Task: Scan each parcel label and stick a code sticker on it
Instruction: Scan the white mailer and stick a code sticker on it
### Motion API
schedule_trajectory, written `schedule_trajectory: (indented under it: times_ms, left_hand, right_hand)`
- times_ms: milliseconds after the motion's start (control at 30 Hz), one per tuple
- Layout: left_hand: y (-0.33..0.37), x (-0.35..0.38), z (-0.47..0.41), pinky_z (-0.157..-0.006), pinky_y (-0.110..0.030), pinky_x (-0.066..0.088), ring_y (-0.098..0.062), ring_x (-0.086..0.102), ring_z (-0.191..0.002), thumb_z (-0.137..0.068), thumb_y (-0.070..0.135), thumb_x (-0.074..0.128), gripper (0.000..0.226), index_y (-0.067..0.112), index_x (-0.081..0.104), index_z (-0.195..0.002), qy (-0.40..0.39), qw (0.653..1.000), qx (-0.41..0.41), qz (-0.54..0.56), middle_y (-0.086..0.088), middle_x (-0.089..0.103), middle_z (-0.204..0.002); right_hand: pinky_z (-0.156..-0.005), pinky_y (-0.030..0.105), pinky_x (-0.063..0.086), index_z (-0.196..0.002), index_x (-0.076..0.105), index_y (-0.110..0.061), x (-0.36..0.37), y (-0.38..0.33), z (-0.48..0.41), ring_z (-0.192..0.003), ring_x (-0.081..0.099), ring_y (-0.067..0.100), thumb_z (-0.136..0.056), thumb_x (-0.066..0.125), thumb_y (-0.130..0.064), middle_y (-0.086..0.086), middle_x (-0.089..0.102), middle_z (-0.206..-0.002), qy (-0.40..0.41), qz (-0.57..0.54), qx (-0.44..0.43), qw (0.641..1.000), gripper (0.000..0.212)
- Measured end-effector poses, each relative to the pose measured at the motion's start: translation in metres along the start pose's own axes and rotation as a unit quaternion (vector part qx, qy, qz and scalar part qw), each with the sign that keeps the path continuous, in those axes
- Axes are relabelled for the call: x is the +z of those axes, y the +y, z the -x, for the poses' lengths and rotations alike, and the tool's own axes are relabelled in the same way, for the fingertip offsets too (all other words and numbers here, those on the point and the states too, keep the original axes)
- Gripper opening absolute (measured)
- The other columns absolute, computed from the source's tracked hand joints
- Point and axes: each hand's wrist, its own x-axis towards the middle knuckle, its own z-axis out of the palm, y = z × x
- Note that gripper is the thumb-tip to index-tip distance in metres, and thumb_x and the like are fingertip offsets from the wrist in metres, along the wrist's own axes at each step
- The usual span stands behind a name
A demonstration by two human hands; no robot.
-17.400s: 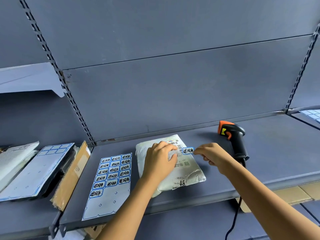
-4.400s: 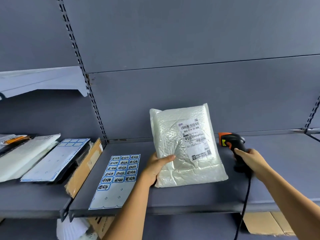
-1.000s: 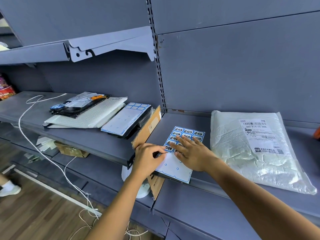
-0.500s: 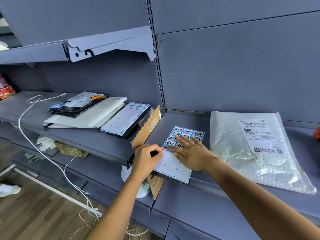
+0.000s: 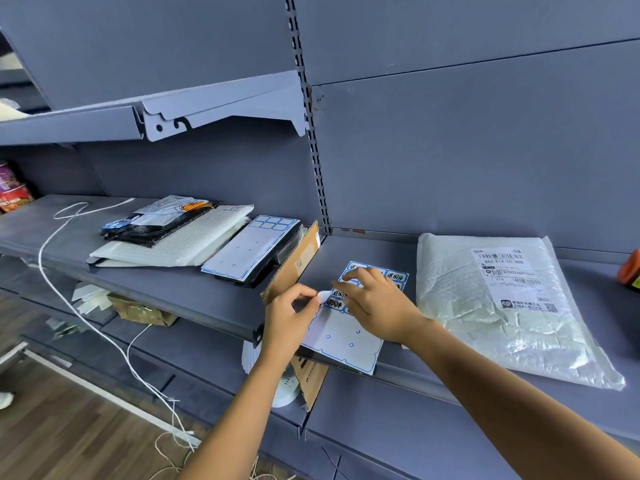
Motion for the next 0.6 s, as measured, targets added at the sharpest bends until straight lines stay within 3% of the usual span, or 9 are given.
schedule_trajectory:
  times_ms: [67, 133, 233, 333, 400, 600]
  left_hand:
    - [0.008, 0.002, -0.001, -0.062, -0.014, 0.046, 0.0, 0.058, -0.066, -0.083, 0.019, 0.071, 0.011, 0.017, 0.065, -0.074, 0.011, 1.0, 0.003, 0.004, 0.01, 0.065, -0.068]
    - [0.02, 0.007, 0.0, -0.061, -0.012, 0.045, 0.003, 0.059, -0.067, -0.084, 0.013, 0.069, 0.01, 0.016, 0.064, -0.076, 0.022, 1.0, 0.018, 0.003, 0.011, 0.065, -0.07]
    - [0.043, 0.02, -0.002, -0.061, -0.008, 0.043, 0.009, 0.058, -0.073, -0.086, 0.009, 0.066, 0.008, 0.011, 0.063, -0.078, 0.039, 0.996, 0.078, -0.011, 0.015, 0.062, -0.071]
    - [0.063, 0.044, -0.009, -0.069, -0.028, 0.046, -0.009, 0.056, -0.077, -0.084, 0.028, 0.057, 0.017, 0.014, 0.064, -0.078, 0.058, 0.976, 0.194, -0.081, 0.009, 0.063, -0.075]
    - [0.075, 0.065, -0.013, -0.07, -0.034, 0.042, -0.02, 0.054, -0.077, -0.082, 0.03, 0.054, 0.018, 0.016, 0.064, -0.076, 0.073, 0.951, 0.272, -0.131, 0.007, 0.064, -0.077]
    - [0.116, 0.131, -0.011, -0.069, -0.033, 0.036, -0.021, 0.052, -0.077, -0.081, 0.023, 0.059, 0.013, 0.016, 0.066, -0.072, 0.084, 0.89, 0.425, -0.141, 0.006, 0.064, -0.076]
  right_hand:
    - [-0.08, 0.037, 0.047, -0.111, 0.067, -0.013, -0.013, -0.007, -0.005, -0.09, 0.057, 0.028, -0.097, 0.037, -0.031, 0.008, 0.061, -0.103, 0.088, -0.099, 0.042, 0.99, 0.037]
    - [-0.067, 0.03, 0.047, -0.083, 0.066, -0.014, -0.032, -0.013, -0.007, -0.071, 0.056, 0.018, -0.094, 0.052, -0.029, 0.004, 0.061, -0.084, 0.111, -0.197, 0.137, 0.964, 0.023]
    - [-0.053, 0.023, 0.037, -0.061, 0.056, -0.016, -0.053, -0.013, 0.0, -0.055, 0.047, 0.012, -0.088, 0.061, -0.039, 0.001, 0.055, -0.06, 0.102, -0.334, 0.271, 0.897, 0.036]
    - [-0.05, 0.02, 0.031, -0.063, 0.059, -0.014, -0.076, -0.002, 0.019, -0.051, 0.04, 0.011, -0.087, 0.063, -0.038, -0.002, 0.048, -0.055, 0.1, -0.451, 0.347, 0.816, 0.034]
    - [-0.047, 0.019, 0.026, -0.068, 0.061, -0.013, -0.095, 0.007, 0.034, -0.051, 0.035, 0.01, -0.088, 0.064, -0.033, -0.002, 0.045, -0.059, 0.1, -0.496, 0.373, 0.778, 0.028]
    - [-0.049, 0.022, 0.025, -0.071, 0.064, -0.011, -0.137, 0.044, 0.083, -0.054, 0.034, 0.013, -0.085, 0.065, -0.017, 0.0, 0.048, -0.068, 0.141, -0.478, 0.438, 0.748, 0.015]
